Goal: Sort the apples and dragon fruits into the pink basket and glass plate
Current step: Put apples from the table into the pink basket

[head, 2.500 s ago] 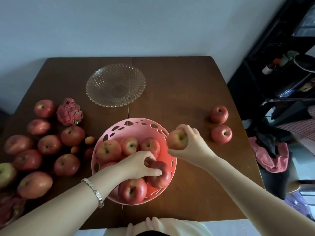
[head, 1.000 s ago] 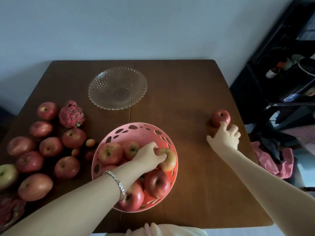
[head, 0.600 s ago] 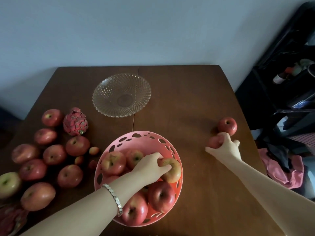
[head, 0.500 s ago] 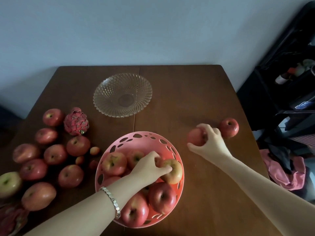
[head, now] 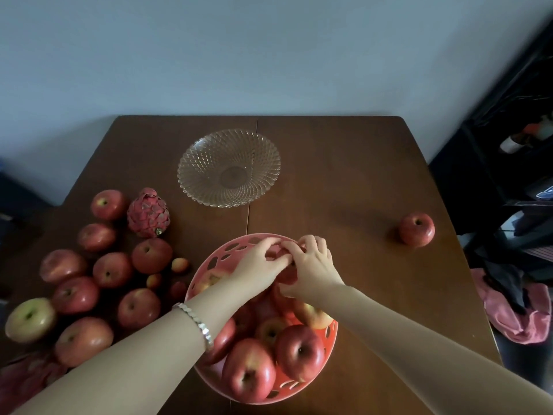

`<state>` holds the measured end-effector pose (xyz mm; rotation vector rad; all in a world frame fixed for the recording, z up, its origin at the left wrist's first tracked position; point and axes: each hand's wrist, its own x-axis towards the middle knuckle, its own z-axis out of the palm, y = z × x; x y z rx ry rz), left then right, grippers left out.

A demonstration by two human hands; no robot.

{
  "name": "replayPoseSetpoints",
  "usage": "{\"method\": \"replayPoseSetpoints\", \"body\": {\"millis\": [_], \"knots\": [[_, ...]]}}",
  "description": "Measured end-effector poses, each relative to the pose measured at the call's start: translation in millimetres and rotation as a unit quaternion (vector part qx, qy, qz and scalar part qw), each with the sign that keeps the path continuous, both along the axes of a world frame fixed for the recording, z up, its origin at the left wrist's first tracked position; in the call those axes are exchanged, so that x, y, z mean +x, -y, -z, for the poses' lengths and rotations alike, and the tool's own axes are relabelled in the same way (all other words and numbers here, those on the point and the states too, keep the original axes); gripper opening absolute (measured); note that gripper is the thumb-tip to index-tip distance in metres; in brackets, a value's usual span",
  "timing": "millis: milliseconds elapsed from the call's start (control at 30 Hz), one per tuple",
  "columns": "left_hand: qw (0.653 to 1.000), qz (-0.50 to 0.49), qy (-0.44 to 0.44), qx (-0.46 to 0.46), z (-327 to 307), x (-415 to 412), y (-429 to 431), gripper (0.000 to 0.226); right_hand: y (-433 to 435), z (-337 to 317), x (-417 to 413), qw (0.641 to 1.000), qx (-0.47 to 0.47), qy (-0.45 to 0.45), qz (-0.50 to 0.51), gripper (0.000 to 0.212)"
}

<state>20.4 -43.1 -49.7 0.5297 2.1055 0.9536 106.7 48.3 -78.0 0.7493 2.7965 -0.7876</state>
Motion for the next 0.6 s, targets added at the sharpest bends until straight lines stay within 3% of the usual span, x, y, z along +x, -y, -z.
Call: {"method": "replayPoseSetpoints", "body": {"millis": [167, 267, 367, 467, 600], "knots": [[0.995, 0.065, -0.034, -0.066, 4.2, 0.7, -14.5, 0.048, -34.9, -5.3, 22.6, 0.988, -0.152, -0.009, 0.021, 0.076], [0.995, 0.064, -0.027, -0.076, 5.6, -2.0, -16.3, 0.046, -87.0, -1.2, 36.8, 0.986, -0.046, -0.097, 0.129, 0.057], [0.993, 0.065, -0.024, -0.097, 4.7, -3.1, -20.6, 0.044, -143.2, 9.4, 39.5, 0.952, 0.069, 0.012, 0.299, 0.062], [0.992, 0.053, -0.027, -0.109, 4.7, -2.1, -25.2, 0.041, -177.4, 27.9, 42.9, 0.916, 0.061, 0.139, 0.37, 0.072], [0.992, 0.046, -0.021, -0.113, 4.2, -2.5, -24.8, 0.04, -183.3, 52.8, 53.3, 0.913, 0.066, 0.132, 0.38, 0.062]]}}
